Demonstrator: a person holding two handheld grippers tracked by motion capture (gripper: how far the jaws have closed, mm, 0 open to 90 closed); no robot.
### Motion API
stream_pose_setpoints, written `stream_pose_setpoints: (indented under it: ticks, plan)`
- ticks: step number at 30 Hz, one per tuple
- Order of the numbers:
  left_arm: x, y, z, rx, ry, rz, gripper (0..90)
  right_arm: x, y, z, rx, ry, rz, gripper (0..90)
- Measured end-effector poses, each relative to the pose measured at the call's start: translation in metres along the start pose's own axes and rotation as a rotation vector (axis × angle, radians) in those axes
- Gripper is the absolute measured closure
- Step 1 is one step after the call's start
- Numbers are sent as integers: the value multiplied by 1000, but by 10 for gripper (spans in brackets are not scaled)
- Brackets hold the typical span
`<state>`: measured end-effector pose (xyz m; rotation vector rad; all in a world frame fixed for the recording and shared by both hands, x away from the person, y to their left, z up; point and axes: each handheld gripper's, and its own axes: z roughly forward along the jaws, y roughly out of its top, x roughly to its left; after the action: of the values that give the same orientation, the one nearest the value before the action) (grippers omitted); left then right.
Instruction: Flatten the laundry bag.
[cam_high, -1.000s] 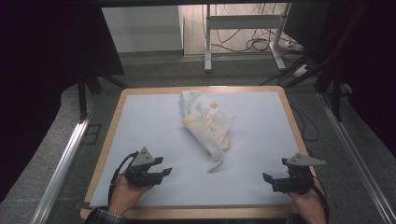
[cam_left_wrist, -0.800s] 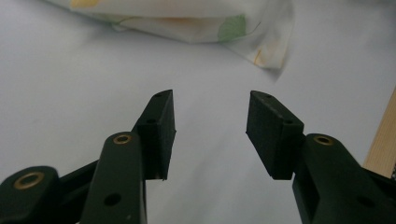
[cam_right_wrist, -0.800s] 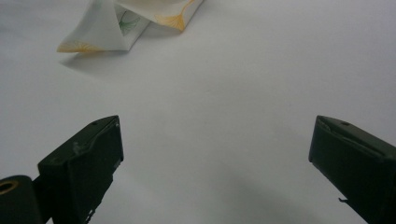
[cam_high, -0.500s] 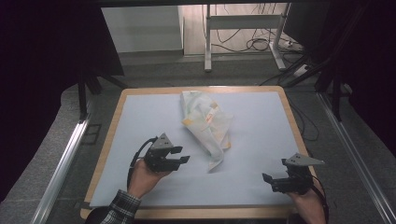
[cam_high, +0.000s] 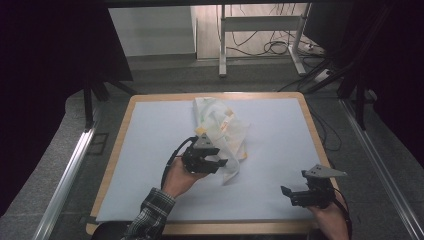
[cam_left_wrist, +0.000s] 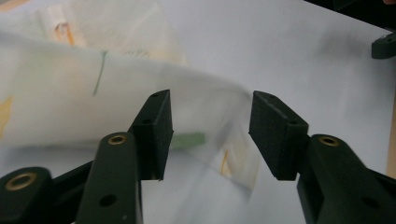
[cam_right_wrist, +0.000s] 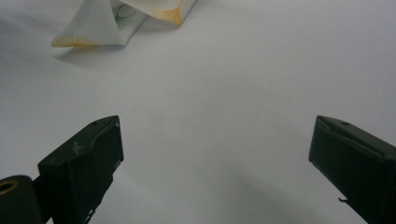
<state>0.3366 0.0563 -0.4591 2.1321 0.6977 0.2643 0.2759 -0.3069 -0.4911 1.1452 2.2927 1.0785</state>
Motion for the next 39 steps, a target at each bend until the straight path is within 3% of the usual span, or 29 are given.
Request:
stream_pose_setpoints:
  ticks: [6,11,15,19,20,22,30,36,37,39]
  plan:
    - [-3,17,16,-2,12,12,539,0,0,0,2,-1,-1,33]
    - [-2,25,27,-10,36,-3,499,0,0,1,9,2,2,34]
    - [0,29,37,0,29,-3,457,0,-1,1,15,1,0,34]
    - [4,27,46,42,43,-23,507,0,-1,1,16,1,1,35]
    - [7,22,48,80,77,-35,518,0,-1,1,16,0,0,35]
    - [12,14,47,109,86,-49,535,0,-1,1,16,2,1,35]
    - [29,-22,38,158,109,-92,535,1,0,3,16,5,1,35]
    - [32,-37,31,182,150,-78,514,2,1,4,5,17,18,35]
    - [32,-40,30,188,157,-76,478,4,3,7,4,27,23,35]
    - [33,-49,26,202,208,-73,441,8,5,10,15,40,19,34]
